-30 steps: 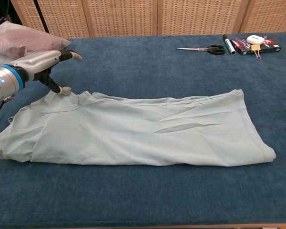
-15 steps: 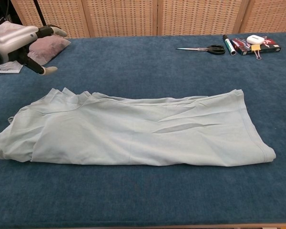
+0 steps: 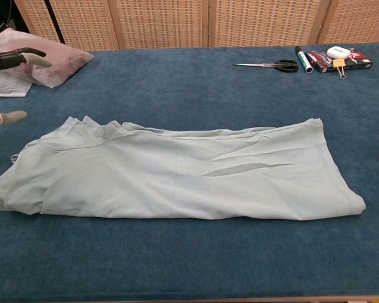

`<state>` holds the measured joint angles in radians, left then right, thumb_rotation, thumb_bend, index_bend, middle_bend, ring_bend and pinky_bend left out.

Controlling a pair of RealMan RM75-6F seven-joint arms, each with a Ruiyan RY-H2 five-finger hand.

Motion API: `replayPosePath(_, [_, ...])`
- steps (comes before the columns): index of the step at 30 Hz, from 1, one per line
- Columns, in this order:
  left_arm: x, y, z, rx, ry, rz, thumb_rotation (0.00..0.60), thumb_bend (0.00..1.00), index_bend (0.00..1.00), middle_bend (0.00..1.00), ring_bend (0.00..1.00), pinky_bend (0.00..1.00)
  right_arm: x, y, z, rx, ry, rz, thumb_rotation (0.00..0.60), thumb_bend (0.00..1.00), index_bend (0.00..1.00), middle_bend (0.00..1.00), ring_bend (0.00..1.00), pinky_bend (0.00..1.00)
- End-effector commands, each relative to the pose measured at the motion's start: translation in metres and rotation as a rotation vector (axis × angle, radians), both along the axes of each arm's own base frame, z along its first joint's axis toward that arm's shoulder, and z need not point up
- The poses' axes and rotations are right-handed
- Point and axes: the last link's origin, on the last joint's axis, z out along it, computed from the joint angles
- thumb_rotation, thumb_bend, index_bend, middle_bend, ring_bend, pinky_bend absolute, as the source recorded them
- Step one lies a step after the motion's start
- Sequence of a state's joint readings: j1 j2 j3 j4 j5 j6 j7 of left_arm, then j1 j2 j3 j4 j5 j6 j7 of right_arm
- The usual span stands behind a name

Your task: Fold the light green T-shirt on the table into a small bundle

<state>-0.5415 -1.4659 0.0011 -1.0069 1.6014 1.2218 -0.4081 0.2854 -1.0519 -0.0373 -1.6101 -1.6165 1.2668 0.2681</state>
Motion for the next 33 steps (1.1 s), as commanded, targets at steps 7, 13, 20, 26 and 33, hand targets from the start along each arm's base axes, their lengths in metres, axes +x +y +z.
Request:
replayPosePath(7, [-0.044, -0.029, -0.005, -0.102, 0.082, -0.067, 0.600, 0.34, 0.12, 0.00, 0.00, 0.00, 0.001, 0.000, -0.001, 0.002, 0.000, -0.001, 0.600, 0.00, 0.00, 0.00, 0.00, 0.03])
replayPosePath(13, [-0.051, -0.034, -0.009, -0.129, 0.101, -0.098, 0.600, 0.34, 0.20, 0.00, 0.00, 0.00, 0.000, 0.000, -0.001, 0.001, 0.002, -0.006, 0.600, 0.00, 0.00, 0.00, 0.00, 0.03])
replayPosePath(20, [-0.053, -0.034, -0.014, -0.154, 0.118, -0.122, 0.600, 0.34, 0.25, 0.00, 0.00, 0.00, 0.000, -0.001, -0.002, 0.002, -0.006, -0.012, 0.600, 0.00, 0.00, 0.00, 0.00, 0.03])
replayPosePath(26, [-0.057, -0.033, -0.014, -0.149, 0.139, -0.123, 0.600, 0.34, 0.26, 0.00, 0.00, 0.00, 0.000, -0.002, -0.001, -0.002, -0.011, -0.015, 0.600, 0.00, 0.00, 0.00, 0.00, 0.03])
replayPosePath(33, [-0.057, -0.032, -0.021, -0.152, 0.147, -0.126, 0.600, 0.34, 0.26, 0.00, 0.00, 0.00, 0.000, -0.001, -0.002, -0.001, -0.013, -0.014, 0.600, 0.00, 0.00, 0.00, 0.00, 0.03])
